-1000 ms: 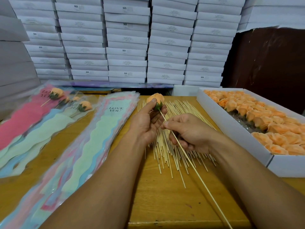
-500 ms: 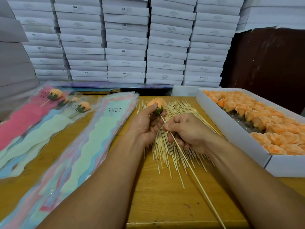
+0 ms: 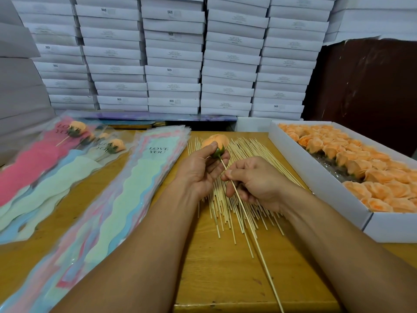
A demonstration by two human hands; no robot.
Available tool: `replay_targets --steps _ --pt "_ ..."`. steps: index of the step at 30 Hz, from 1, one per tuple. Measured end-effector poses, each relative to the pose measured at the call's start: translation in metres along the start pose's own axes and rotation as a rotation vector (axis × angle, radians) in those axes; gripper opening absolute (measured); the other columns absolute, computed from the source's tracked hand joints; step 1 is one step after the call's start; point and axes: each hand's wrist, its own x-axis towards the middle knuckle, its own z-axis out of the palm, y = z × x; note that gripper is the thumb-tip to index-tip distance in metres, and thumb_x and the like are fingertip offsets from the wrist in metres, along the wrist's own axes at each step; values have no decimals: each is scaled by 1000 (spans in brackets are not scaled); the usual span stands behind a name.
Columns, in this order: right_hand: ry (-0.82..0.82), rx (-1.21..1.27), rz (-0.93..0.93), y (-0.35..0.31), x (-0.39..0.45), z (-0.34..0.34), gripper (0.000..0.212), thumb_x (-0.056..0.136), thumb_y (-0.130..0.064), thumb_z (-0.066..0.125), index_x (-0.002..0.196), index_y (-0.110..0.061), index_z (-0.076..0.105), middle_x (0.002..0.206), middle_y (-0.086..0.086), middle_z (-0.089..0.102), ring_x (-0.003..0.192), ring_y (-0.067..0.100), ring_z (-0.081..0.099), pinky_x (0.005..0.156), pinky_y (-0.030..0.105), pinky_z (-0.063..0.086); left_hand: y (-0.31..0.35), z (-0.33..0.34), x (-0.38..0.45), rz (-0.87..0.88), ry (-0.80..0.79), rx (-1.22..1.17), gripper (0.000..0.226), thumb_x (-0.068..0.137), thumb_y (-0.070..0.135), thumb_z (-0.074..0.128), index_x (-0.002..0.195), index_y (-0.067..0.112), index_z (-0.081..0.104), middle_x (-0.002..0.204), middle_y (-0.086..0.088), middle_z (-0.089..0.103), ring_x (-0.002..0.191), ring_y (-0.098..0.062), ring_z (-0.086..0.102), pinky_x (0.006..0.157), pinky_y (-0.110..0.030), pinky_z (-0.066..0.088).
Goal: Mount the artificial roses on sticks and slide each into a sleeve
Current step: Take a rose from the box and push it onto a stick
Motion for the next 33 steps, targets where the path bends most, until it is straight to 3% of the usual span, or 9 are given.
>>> replay_targets --steps 12,16,19,21,23,25,29,31,33 --pt "-93 87 80 3 4 -5 18 102 -8 52 94 -1 67 66 12 69 39 8 48 34 19 34 -5 -1 1 -28 12 6 17 95 14 64 99 -3 65 71 -15 72 58 -16 71 57 -25 60" --pt "-97 122 117 7 7 -9 17 101 -14 57 95 -3 68 67 11 69 41 8 49 35 19 37 -11 1 3 -1 30 61 32 96 29 64 107 -1 67 76 -15 72 58 -16 69 48 -24 54" --pt "-91 190 117 7 8 -13 17 101 -15 57 96 -4 69 67 10 68 41 8 49 35 18 38 -13 5 6 94 133 151 55 100 50 51 110 -3 64 87 -18 75 68 -22 75 55 -29 58" --pt "-92 213 110 7 8 -14 17 101 -15 57 96 -4 69 67 10 68 41 8 49 35 18 39 -14 6 5 199 264 301 49 103 46 46 110 0 61 89 -18 75 69 -23 76 61 -34 62" --pt "-95 213 103 7 8 -14 17 101 -15 57 97 -3 68 67 11 68 41 9 49 35 18 39 -10 6 3 322 390 525 23 104 27 48 102 9 62 90 -14 73 73 -24 75 73 -41 63" --pt "-99 208 100 8 9 -14 17 101 -15 57 97 -3 68 67 10 68 41 9 49 35 19 39 -1 9 2 424 447 727 15 98 10 49 93 15 62 100 -11 71 90 -28 72 83 -44 59" --pt "-107 217 89 9 11 -17 17 101 -15 57 99 -3 69 68 10 68 42 9 49 35 19 39 24 17 14 389 447 1233 29 96 6 46 124 7 52 127 -14 57 107 -30 54 83 -38 47" --pt "-102 219 94 10 11 -19 17 101 -15 58 100 -2 69 69 10 68 43 9 49 35 19 39 39 7 25 334 412 1534 48 98 10 45 144 4 36 150 -16 40 138 -35 36 108 -48 39" --pt "-99 222 99 10 11 -19 17 101 -14 58 101 -1 68 69 10 68 43 9 49 36 19 39 55 -17 35 315 372 1784 65 103 19 41 158 6 9 167 -10 5 154 -29 0 122 -57 12"
